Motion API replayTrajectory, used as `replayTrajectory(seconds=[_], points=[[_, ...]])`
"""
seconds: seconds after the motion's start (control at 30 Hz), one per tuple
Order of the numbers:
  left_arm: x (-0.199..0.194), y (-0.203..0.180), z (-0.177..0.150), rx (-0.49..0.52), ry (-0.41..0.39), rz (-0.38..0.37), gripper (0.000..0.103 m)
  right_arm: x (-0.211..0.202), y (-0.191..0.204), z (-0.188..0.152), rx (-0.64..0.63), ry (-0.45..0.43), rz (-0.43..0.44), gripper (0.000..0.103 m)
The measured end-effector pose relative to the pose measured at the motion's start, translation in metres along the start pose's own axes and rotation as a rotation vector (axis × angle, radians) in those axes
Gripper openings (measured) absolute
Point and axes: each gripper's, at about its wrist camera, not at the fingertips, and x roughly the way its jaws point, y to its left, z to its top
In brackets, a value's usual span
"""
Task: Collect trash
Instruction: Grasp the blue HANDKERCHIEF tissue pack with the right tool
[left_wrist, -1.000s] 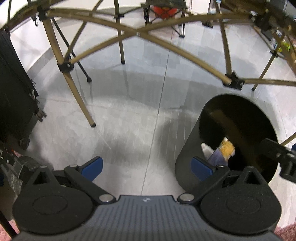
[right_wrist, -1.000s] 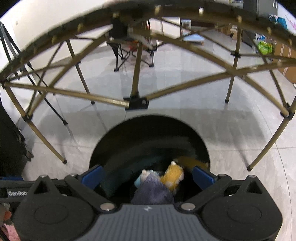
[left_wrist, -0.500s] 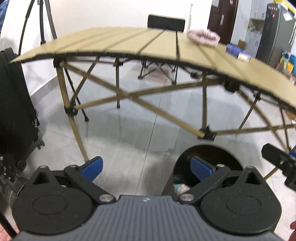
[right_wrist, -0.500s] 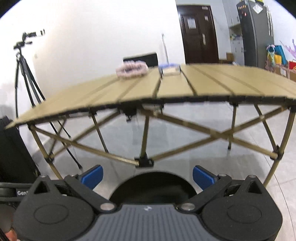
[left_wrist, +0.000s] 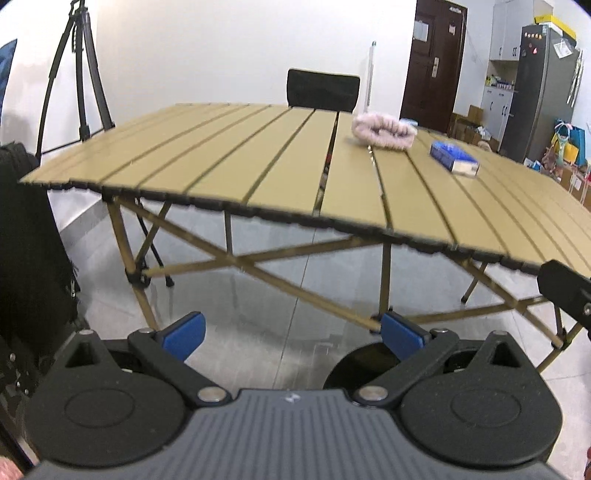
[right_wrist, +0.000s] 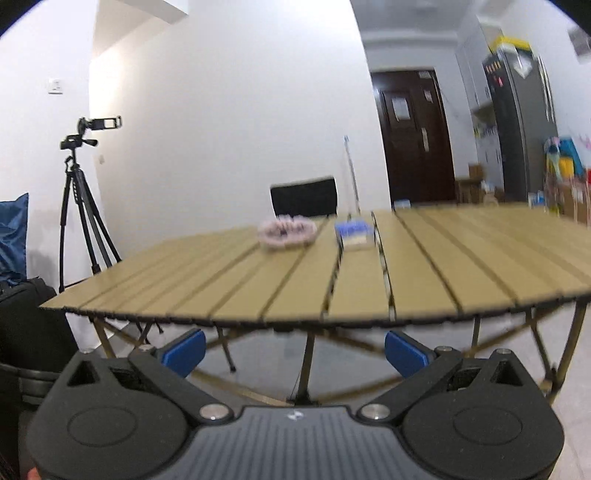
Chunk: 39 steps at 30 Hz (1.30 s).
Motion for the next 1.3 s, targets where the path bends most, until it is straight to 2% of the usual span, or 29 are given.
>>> replayTrajectory(seconds=[0.2, 0.73, 1.1, 1.3], points=[[0.000, -0.006, 0.024, -0.010, -0.034, -0.001, 0.103, 0.010, 0.001, 0.031, -0.073, -0.021, -0.012, 0.103], [0.036, -0.026, 0.090, -0.031, -0.078, -0.010, 0.103, 0.066, -0.020, 0.093, -0.084, -0.059, -0.113, 0.103], [0.083, -0.037, 0.132, -0.050, -0.075, -0.025, 0.103, 0.143, -0.040, 0.118, -0.118, 0.030, -0.157, 0.103], [0.107, -0.036, 0.156, -0.030, -0.070, -0.013, 0.103, 0.197, -0.052, 0.134, -0.138, 0.132, -0.157, 0.103]])
